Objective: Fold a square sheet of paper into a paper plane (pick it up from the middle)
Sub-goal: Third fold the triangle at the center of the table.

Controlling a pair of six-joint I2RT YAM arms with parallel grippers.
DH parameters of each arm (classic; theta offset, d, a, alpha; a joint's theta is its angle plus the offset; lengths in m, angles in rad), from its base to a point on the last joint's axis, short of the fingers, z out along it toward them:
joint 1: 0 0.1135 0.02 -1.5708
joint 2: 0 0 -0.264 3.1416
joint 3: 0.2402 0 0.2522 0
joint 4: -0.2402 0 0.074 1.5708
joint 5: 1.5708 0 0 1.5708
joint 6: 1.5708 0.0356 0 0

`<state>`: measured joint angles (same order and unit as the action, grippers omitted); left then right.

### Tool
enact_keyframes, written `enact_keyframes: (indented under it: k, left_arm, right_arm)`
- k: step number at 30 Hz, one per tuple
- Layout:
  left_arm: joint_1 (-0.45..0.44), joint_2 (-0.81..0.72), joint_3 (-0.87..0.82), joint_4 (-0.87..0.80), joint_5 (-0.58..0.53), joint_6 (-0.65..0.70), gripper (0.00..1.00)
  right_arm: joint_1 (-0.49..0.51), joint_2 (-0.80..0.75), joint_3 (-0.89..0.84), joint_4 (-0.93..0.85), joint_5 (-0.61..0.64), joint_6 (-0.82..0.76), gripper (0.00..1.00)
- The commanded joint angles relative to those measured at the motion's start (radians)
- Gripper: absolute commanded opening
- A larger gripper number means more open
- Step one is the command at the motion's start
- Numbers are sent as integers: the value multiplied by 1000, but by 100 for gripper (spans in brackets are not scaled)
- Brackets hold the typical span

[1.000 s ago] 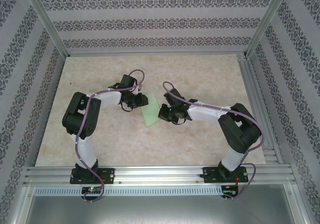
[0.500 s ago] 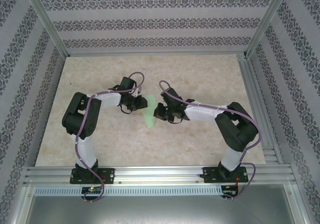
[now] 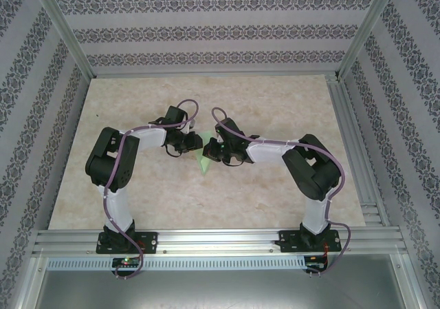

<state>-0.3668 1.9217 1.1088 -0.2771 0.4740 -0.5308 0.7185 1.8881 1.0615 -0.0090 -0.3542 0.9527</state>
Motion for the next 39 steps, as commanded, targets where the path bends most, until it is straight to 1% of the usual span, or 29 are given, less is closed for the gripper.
enact_keyframes:
  k: [1, 8, 13, 20, 25, 30, 39]
  left_arm:
    - [3, 27, -7, -28, -10, 17, 26]
    - [3, -16, -1, -16, 11, -4, 30]
    - [4, -67, 6, -11, -10, -16, 32]
    - [8, -73, 2, -16, -49, -17, 34]
    - [10, -33, 13, -26, -71, -10, 30]
    - [10, 5, 22, -39, -68, -6, 25]
    - [11, 7, 20, -47, -62, 0, 23]
  right_arm:
    - [9, 20, 30, 40, -18, 10, 6]
    - [9, 47, 43, 33, -19, 5, 7]
    - [9, 66, 51, 19, -8, 1, 7]
    - [6, 84, 58, 9, -6, -2, 7]
    - [4, 85, 57, 23, -8, -1, 7]
    - [2, 92, 52, 50, -19, 5, 7]
    - [3, 110, 60, 46, -26, 6, 9]
